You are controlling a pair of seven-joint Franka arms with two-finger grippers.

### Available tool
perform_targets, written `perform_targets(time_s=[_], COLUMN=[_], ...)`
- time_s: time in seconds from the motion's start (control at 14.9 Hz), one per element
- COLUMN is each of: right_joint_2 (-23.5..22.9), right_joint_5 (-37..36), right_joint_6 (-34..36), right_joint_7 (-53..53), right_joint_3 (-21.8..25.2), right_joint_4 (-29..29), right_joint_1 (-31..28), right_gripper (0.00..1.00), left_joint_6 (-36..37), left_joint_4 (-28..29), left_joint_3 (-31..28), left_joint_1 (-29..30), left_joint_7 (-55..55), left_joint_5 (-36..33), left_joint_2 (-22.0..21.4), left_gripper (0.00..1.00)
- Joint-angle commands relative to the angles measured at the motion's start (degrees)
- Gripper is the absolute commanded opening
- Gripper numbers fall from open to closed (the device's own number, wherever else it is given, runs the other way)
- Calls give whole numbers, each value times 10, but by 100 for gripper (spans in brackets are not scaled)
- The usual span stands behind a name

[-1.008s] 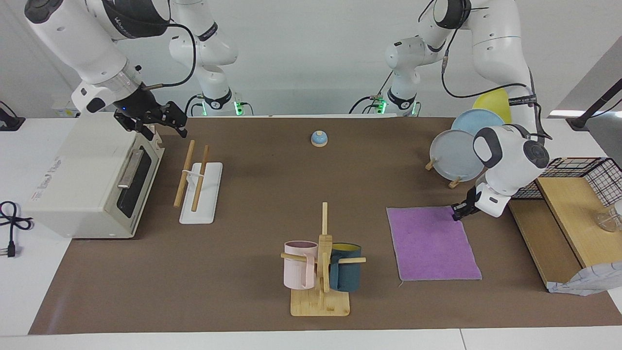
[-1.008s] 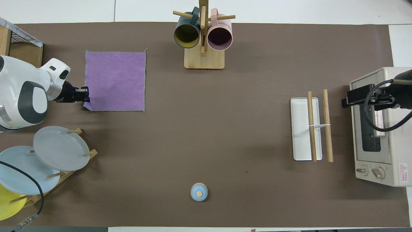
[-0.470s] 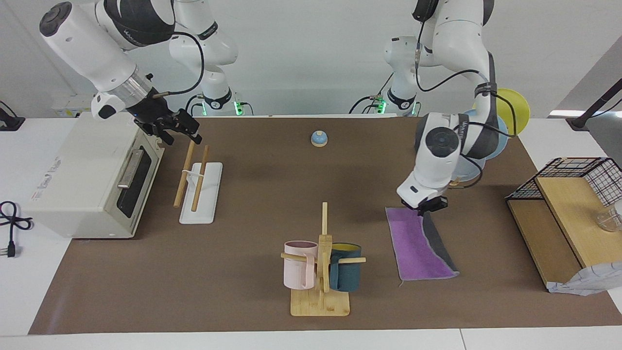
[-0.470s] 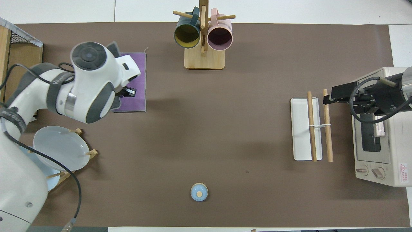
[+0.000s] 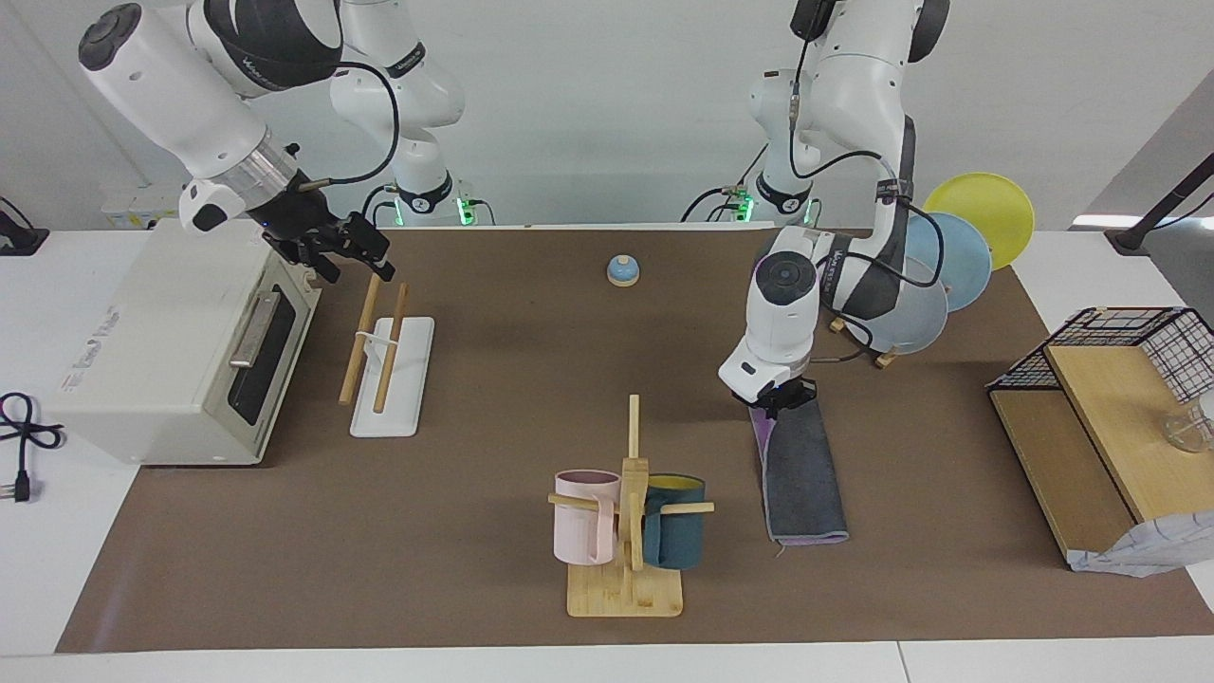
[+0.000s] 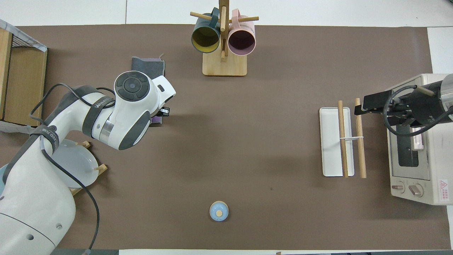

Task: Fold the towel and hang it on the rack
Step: 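Grasp the towel edge with the left gripper and fold it over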

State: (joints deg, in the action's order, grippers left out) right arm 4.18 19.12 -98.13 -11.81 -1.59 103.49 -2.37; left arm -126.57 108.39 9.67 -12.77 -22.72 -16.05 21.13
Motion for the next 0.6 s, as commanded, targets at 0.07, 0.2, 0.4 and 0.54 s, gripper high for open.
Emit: perform_targets(time_s=[0.07,0.2,0.4,0.54], right_joint_2=[26,25,23,22], right_joint_5=[14,44,91,100], right_joint_6=[-51,-59,-109,-123], right_joint_7=[-44,-62,-140,-173], right_joint_3=[-30,-38,-42,-42], right_joint_4=[50,63,87,94], right_joint_1=[-1,0,30,49], right_gripper=[100,100,100,100], left_joint_6=[20,42,25,0], left_joint_4=[3,-13,-10,4], left_joint_3=[3,3,3,3], left_joint_1=[56,90,133,144], left_joint_7=[49,114,164,188], left_joint_5=[84,141,182,210], left_joint_2=[-46,-51,-51,-47], left_gripper=[100,100,100,100])
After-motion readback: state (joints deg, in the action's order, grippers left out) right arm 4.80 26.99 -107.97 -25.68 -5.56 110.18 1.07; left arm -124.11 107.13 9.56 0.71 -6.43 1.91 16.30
